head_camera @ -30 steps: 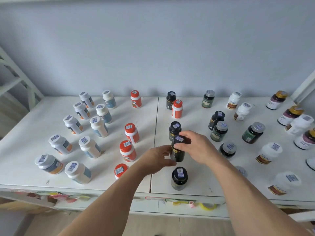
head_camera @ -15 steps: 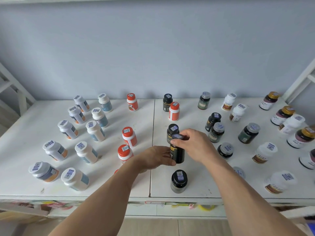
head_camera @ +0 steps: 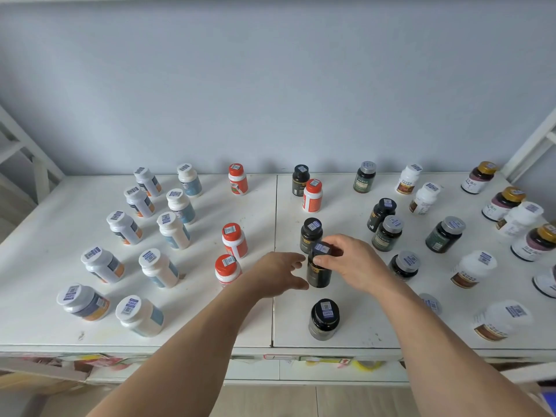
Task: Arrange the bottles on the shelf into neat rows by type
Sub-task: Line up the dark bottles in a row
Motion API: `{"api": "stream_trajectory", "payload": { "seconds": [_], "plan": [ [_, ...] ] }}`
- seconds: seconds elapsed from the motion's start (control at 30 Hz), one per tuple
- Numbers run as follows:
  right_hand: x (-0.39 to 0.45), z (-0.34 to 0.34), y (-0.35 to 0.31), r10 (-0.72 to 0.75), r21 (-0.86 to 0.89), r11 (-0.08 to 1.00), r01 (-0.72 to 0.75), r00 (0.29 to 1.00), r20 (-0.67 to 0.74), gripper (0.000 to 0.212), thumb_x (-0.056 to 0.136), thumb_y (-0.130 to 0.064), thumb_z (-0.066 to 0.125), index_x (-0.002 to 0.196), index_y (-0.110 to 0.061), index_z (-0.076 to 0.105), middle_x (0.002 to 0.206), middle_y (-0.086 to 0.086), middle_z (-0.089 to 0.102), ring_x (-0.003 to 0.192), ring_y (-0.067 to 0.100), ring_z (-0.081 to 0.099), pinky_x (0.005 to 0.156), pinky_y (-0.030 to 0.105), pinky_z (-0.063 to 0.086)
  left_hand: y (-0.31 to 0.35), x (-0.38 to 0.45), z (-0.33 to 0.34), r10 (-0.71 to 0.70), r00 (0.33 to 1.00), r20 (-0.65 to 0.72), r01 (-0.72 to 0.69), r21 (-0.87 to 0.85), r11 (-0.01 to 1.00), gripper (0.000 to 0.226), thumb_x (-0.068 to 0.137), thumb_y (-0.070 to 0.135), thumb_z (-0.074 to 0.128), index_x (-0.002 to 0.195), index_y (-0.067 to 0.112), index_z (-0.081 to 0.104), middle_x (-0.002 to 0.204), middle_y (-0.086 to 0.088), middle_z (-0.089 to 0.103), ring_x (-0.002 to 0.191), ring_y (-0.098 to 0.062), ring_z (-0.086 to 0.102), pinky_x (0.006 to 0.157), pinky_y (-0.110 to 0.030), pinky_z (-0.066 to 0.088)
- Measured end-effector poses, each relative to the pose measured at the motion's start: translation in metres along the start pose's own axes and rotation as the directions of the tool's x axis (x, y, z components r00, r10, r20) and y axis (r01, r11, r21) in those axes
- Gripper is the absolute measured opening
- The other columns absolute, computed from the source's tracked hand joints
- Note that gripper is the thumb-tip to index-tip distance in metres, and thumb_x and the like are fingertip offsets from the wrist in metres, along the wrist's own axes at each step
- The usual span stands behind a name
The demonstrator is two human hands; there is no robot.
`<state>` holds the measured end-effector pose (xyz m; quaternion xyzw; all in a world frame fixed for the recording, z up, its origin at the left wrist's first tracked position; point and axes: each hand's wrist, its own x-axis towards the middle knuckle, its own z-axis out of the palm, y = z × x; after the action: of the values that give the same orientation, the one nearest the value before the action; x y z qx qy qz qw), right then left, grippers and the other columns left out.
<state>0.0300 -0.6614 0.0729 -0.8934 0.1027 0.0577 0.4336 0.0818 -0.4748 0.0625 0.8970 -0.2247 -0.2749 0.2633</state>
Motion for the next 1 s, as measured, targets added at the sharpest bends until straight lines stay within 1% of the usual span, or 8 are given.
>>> {"api": "stream_trajectory", "payload": {
  "seconds": [0.23, 0.43, 0.57, 0.67, 0.77, 0.87, 0.93, 1.0],
  "plan": [
    [-0.001, 0.017, 0.012, 0.030, 0.016, 0.999, -0.030, 0.998, 0.050, 0.049, 0.077, -0.036, 0.076, 0.123, -0.034, 0.058, 0.104, -0.018, 0.066, 0.094, -0.002, 0.060, 0.075, 0.015, 0.042, -0.007, -0.003, -0.007, 0.019, 1.000, 0.000, -0.019, 0.069, 0.997, 0.068, 0.082, 0.036, 0.073, 0.141, 0.023, 0.044, 0.136, 0.002, 0.057, 0.120, -0.020, 0.056, 0.102, -0.035, 0.045],
    [0.001, 0.013, 0.012, 0.047, 0.012, 0.999, -0.048, 0.995, 0.090, 0.072, 0.061, -0.053, 0.073, 0.128, -0.035, 0.053, 0.124, -0.018, 0.060, 0.112, -0.001, 0.055, 0.097, 0.027, 0.042, -0.013, 0.002, -0.015, 0.045, 0.999, -0.010, -0.044, 0.056, 0.997, 0.067, 0.083, 0.036, 0.072, 0.141, 0.022, 0.044, 0.136, 0.001, 0.057, 0.119, -0.020, 0.056, 0.100, -0.034, 0.046],
    [0.013, 0.005, 0.003, 0.028, 0.081, 0.997, -0.021, 0.996, -0.083, 0.065, 0.061, -0.065, 0.068, 0.118, -0.038, 0.057, 0.114, -0.020, 0.062, 0.108, -0.006, 0.055, 0.095, 0.026, 0.042, -0.014, 0.010, -0.022, 0.027, 0.999, -0.042, -0.026, 0.024, 0.999, 0.065, 0.085, 0.035, 0.069, 0.142, 0.021, 0.042, 0.137, 0.001, 0.056, 0.119, -0.020, 0.056, 0.101, -0.035, 0.047],
    [0.034, 0.001, -0.002, 0.019, 0.033, 0.999, -0.014, 0.989, -0.149, 0.059, 0.074, -0.052, 0.071, 0.127, -0.034, 0.053, 0.127, -0.011, 0.057, 0.112, 0.000, 0.051, 0.092, 0.025, 0.038, -0.011, 0.019, -0.026, -0.002, 0.996, -0.086, 0.002, 0.004, 1.000, 0.063, 0.087, 0.034, 0.067, 0.143, 0.022, 0.041, 0.138, 0.001, 0.055, 0.120, -0.020, 0.056, 0.099, -0.033, 0.047],
    [0.060, 0.003, -0.004, 0.037, -0.091, 0.995, -0.039, 0.999, -0.031, 0.069, 0.078, -0.046, 0.072, 0.138, -0.029, 0.045, 0.140, -0.007, 0.049, 0.124, 0.011, 0.047, 0.093, 0.027, 0.035, -0.008, 0.031, -0.032, -0.031, 0.993, -0.118, 0.029, -0.016, 0.999, 0.063, 0.088, 0.034, 0.066, 0.144, 0.022, 0.039, 0.139, 0.001, 0.054, 0.120, -0.021, 0.056, 0.099, -0.033, 0.046],
    [0.075, 0.010, -0.002, 0.041, -0.131, 0.991, -0.038, 0.999, 0.019, 0.064, 0.075, -0.042, 0.075, 0.132, -0.029, 0.049, 0.128, -0.006, 0.059, 0.112, 0.014, 0.056, 0.083, 0.024, 0.041, -0.006, 0.042, -0.035, -0.060, 0.993, -0.097, 0.059, -0.014, 0.998, 0.064, 0.088, 0.034, 0.066, 0.145, 0.023, 0.038, 0.141, 0.002, 0.052, 0.122, -0.020, 0.054, 0.099, -0.032, 0.046],
    [0.081, 0.008, 0.001, 0.026, -0.089, 0.996, -0.025, 1.000, 0.011, 0.052, 0.074, -0.042, 0.075, 0.122, -0.033, 0.055, 0.107, -0.011, 0.066, 0.093, 0.009, 0.060, 0.069, 0.018, 0.040, -0.005, 0.050, -0.037, -0.079, 0.993, -0.088, 0.077, -0.026, 0.997, 0.065, 0.088, 0.034, 0.067, 0.145, 0.024, 0.038, 0.141, 0.002, 0.052, 0.122, -0.019, 0.054, 0.098, -0.031, 0.045],
    [0.086, 0.003, -0.001, 0.002, -0.048, 0.999, -0.002, 1.000, 0.005, 0.048, 0.073, -0.043, 0.073, 0.118, -0.037, 0.057, 0.097, -0.017, 0.064, 0.088, 0.001, 0.059, 0.067, 0.015, 0.040, -0.004, 0.057, -0.041, -0.084, 0.993, -0.089, 0.080, -0.047, 0.996, 0.067, 0.086, 0.035, 0.069, 0.144, 0.024, 0.038, 0.140, 0.003, 0.053, 0.121, -0.018, 0.054, 0.098, -0.030, 0.044]
  ]
}}
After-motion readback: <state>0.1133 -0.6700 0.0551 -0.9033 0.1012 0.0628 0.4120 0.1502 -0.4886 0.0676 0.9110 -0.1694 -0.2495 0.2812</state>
